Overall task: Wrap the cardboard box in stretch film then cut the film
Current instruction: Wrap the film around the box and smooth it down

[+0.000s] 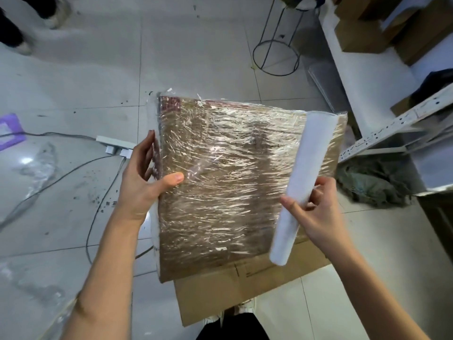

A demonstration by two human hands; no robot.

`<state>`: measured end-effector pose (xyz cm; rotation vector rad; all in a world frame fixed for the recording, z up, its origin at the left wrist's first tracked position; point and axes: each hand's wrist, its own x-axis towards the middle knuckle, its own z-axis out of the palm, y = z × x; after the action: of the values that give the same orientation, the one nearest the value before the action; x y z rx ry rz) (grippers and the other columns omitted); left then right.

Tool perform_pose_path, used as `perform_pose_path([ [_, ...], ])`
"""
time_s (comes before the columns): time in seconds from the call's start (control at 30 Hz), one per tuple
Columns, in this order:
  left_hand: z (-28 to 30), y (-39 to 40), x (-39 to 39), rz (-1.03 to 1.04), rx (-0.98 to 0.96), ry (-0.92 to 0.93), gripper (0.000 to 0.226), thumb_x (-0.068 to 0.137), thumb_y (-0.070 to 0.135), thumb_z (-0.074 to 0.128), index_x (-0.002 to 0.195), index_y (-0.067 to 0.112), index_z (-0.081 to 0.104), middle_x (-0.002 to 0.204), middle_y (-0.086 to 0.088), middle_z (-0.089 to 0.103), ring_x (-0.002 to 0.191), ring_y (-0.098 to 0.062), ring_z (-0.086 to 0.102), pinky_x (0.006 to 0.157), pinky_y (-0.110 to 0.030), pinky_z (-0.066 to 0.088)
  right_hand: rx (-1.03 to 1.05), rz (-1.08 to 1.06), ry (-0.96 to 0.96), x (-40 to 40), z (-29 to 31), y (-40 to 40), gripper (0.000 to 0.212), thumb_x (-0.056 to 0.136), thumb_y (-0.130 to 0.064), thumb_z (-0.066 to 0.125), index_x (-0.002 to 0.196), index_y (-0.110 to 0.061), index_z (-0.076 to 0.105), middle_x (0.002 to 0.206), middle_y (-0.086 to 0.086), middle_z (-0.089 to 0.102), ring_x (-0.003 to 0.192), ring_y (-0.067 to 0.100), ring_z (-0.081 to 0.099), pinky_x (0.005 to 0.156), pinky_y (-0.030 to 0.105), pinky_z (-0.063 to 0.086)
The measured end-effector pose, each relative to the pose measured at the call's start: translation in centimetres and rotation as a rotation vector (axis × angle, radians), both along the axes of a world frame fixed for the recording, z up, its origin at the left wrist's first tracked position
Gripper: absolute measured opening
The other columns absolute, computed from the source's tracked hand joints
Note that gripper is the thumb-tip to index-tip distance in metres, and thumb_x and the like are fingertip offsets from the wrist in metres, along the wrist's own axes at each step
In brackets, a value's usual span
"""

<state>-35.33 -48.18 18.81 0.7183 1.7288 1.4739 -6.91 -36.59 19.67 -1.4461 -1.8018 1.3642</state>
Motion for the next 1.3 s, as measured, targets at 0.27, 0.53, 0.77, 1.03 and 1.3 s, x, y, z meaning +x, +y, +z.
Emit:
perform_pose_path([
  [0.27, -2.0, -0.7, 0.9, 0.05, 0.026, -0.052, 0.117, 0.039, 0.053, 0.088, 0.141, 0.018, 0.039, 0.138, 0.002, 0.052, 0.127, -0.015, 0.049, 0.106, -0.05, 0.039, 0.019, -0.034, -0.103, 0.6, -0.7, 1.2, 0.065, 0.059, -0.051, 0.069, 0.109, -0.015, 0.048, 0.09, -0.005, 0.06, 0.083, 0.008, 0.059, 0.063, 0.025, 0.045],
  [0.53, -3.1, -1.2, 0.6, 0.049, 0.059, -0.08, 0.111, 0.039, 0.035, 0.087, 0.139, 0.013, 0.041, 0.131, 0.001, 0.057, 0.124, -0.017, 0.052, 0.101, -0.037, 0.046, -0.163, 0.11, 0.009, 2.3, -1.7, 1.1, 0.043, 0.083, -0.056, 0.053, 0.104, -0.019, 0.048, 0.095, 0.0, 0.058, 0.084, 0.005, 0.057, 0.07, 0.016, 0.046],
  [0.77, -3.4, -1.4, 0.1, 0.077, 0.093, -0.139, 0.083, 0.041, 0.025, 0.079, 0.12, 0.031, 0.054, 0.116, 0.009, 0.066, 0.112, -0.014, 0.06, 0.086, -0.025, 0.054, -0.268, 0.231, 0.085, 3.4, -1.8, 0.4, 0.037, 0.081, -0.036, 0.054, 0.117, -0.032, 0.045, 0.107, -0.009, 0.056, 0.097, -0.006, 0.054, 0.08, 0.014, 0.045],
  [1.03, -3.5, -2.0, 0.2, 0.063, 0.108, -0.153, 0.076, 0.042, 0.022, 0.078, 0.115, 0.034, 0.057, 0.113, 0.013, 0.067, 0.109, -0.01, 0.061, 0.082, -0.023, 0.054, -0.142, -0.029, -0.021, 3.8, -3.1, 0.7, 0.055, 0.067, -0.048, 0.068, 0.103, -0.019, 0.039, 0.097, 0.013, 0.063, 0.075, 0.02, 0.069, 0.06, 0.033, 0.055],
  [1.3, -4.0, -2.5, 0.1, 0.067, 0.1, -0.158, 0.079, 0.048, 0.0, 0.073, 0.119, 0.027, 0.052, 0.113, 0.011, 0.065, 0.111, -0.014, 0.059, 0.082, -0.024, 0.055, -0.345, -0.197, 0.105, 4.4, -4.3, 1.5, 0.046, 0.076, -0.053, 0.062, 0.104, -0.019, 0.049, 0.104, 0.005, 0.058, 0.092, 0.014, 0.055, 0.077, 0.033, 0.044],
])
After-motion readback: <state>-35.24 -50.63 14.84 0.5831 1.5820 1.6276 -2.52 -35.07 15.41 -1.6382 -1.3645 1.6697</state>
